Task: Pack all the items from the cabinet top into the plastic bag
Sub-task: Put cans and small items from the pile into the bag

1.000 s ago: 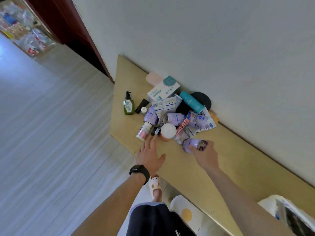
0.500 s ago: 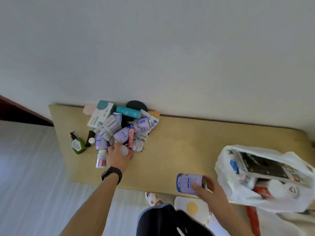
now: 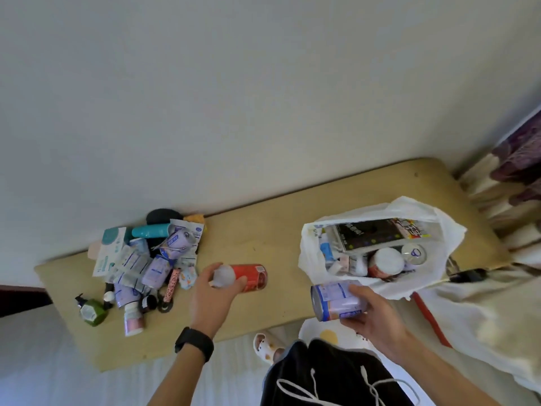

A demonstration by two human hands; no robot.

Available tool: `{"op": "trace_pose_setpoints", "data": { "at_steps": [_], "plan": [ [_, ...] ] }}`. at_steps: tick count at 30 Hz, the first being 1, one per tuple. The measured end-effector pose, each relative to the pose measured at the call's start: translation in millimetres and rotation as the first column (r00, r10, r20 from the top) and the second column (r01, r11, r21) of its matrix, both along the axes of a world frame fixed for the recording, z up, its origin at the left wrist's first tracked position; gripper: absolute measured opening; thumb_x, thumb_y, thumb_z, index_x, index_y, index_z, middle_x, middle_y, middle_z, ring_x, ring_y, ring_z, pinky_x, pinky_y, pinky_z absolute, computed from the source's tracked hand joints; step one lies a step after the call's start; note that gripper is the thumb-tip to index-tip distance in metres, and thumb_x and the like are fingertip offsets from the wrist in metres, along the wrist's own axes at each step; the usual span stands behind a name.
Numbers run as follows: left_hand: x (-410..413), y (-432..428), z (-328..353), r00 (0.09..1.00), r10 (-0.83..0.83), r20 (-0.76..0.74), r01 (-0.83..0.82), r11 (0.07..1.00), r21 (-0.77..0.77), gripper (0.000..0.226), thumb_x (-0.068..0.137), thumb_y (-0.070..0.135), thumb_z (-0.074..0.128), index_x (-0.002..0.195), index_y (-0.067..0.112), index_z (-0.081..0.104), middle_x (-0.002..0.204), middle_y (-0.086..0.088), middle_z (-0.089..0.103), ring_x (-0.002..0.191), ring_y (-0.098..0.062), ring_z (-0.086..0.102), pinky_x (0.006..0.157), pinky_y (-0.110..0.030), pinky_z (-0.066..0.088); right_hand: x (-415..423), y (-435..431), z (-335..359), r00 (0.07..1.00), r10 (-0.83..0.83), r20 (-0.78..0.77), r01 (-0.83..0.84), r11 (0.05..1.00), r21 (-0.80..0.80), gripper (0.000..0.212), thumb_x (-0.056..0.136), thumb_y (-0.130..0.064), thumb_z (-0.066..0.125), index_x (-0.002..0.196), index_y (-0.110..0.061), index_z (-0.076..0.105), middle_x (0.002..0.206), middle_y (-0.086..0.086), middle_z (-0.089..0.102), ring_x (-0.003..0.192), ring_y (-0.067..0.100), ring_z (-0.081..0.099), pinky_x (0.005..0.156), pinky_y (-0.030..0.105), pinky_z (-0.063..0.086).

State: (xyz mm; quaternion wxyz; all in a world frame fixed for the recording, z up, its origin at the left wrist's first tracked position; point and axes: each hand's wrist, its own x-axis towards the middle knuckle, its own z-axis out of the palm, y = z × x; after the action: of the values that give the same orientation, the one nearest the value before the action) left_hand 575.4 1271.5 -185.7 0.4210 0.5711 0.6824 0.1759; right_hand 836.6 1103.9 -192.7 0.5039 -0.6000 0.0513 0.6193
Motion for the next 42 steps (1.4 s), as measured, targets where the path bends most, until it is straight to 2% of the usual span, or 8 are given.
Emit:
{"op": "trace_pose_setpoints", "data": {
  "at_steps": [4, 10, 18, 24, 27, 30, 35, 42],
  "plan": [
    [82, -7, 29, 0.971, -0.236, 0.044, 0.233, 0.97, 0.066, 0.057, 0.064, 0.048, 0.085, 0.113, 0.039, 0.057, 0.106, 0.018, 0.06, 0.088, -0.006, 0.063, 0.07, -0.026, 0.054, 33, -33, -9, 0.988, -0.157, 0.001, 0.157, 0.987, -0.021, 0.022, 0.093, -0.024, 0.054, 0.098, -0.007, 0.066, 0.072, 0.011, 0.067, 0.073, 0.028, 0.056, 0.07, 0.04, 0.049],
    [186, -16, 21, 0.781, -0.607, -0.144, 0.614, 0.789, 0.007, 0.062, 0.066, 0.049, 0.081, 0.121, 0.034, 0.056, 0.112, 0.009, 0.056, 0.094, -0.008, 0.056, 0.067, -0.017, 0.042, 70, -76, -13, 0.965, -0.256, 0.051, 0.257, 0.966, -0.02, 0.028, 0.091, -0.024, 0.055, 0.107, -0.003, 0.066, 0.09, 0.022, 0.067, 0.088, 0.038, 0.057, 0.094, 0.059, 0.044],
    [240, -34, -35, 0.477, -0.819, -0.319, 0.81, 0.551, -0.2, 0.077, 0.065, 0.054, 0.082, 0.131, 0.029, 0.05, 0.129, -0.002, 0.047, 0.108, -0.025, 0.056, 0.087, -0.032, 0.048, 101, -128, -9, 0.932, -0.343, 0.119, 0.347, 0.938, -0.019, 0.029, 0.088, -0.025, 0.059, 0.106, -0.004, 0.068, 0.093, 0.025, 0.071, 0.08, 0.034, 0.065, 0.07, 0.041, 0.053],
    [235, -36, -44, 0.199, -0.881, -0.43, 0.921, 0.318, -0.224, 0.062, 0.076, 0.045, 0.074, 0.132, 0.033, 0.049, 0.133, 0.002, 0.044, 0.116, -0.027, 0.049, 0.095, -0.034, 0.044, 106, -142, -13, 0.935, -0.267, 0.233, 0.297, 0.949, -0.108, 0.018, 0.091, -0.017, 0.059, 0.099, -0.004, 0.069, 0.082, 0.02, 0.072, 0.075, 0.031, 0.066, 0.07, 0.043, 0.056],
    [233, -45, -45, 0.076, -0.877, -0.474, 0.947, 0.212, -0.24, 0.061, 0.083, 0.04, 0.068, 0.139, 0.029, 0.045, 0.142, 0.002, 0.039, 0.121, -0.029, 0.046, 0.097, -0.037, 0.045, 105, -133, -16, 0.914, -0.057, 0.401, 0.132, 0.978, -0.162, 0.026, 0.078, -0.038, 0.068, 0.097, -0.019, 0.071, 0.085, 0.007, 0.074, 0.078, 0.024, 0.07, 0.08, 0.048, 0.058],
    [230, -54, -52, 0.142, -0.876, -0.462, 0.93, 0.278, -0.242, 0.069, 0.082, 0.044, 0.068, 0.143, 0.028, 0.04, 0.142, 0.001, 0.042, 0.12, -0.028, 0.047, 0.093, -0.04, 0.048, 102, -107, -17, 0.74, 0.247, 0.626, -0.107, 0.962, -0.253, 0.029, 0.073, -0.046, 0.073, 0.095, -0.03, 0.064, 0.083, -0.007, 0.069, 0.071, 0.004, 0.066, 0.072, 0.029, 0.056],
    [217, -55, -69, 0.388, -0.787, -0.479, 0.821, 0.531, -0.208, 0.056, 0.091, 0.04, 0.06, 0.141, 0.026, 0.04, 0.142, 0.0, 0.045, 0.12, -0.027, 0.051, 0.092, -0.04, 0.049, 94, -38, -13, 0.326, 0.534, 0.78, -0.44, 0.816, -0.374, 0.06, 0.077, -0.048, 0.066, 0.13, -0.025, 0.05, 0.117, -0.001, 0.062, 0.105, 0.02, 0.06, 0.089, 0.031, 0.049],
    [198, -74, -82, 0.59, -0.668, -0.454, 0.715, 0.693, -0.092, 0.054, 0.096, 0.045, 0.046, 0.146, 0.028, 0.035, 0.149, 0.001, 0.036, 0.131, -0.022, 0.04, 0.103, -0.036, 0.041, 100, 38, -5, -0.076, 0.635, 0.769, -0.492, 0.647, -0.583, 0.075, 0.084, -0.049, 0.054, 0.149, -0.02, 0.03, 0.132, 0.007, 0.05, 0.118, 0.029, 0.051, 0.1, 0.039, 0.043]
  ]
}}
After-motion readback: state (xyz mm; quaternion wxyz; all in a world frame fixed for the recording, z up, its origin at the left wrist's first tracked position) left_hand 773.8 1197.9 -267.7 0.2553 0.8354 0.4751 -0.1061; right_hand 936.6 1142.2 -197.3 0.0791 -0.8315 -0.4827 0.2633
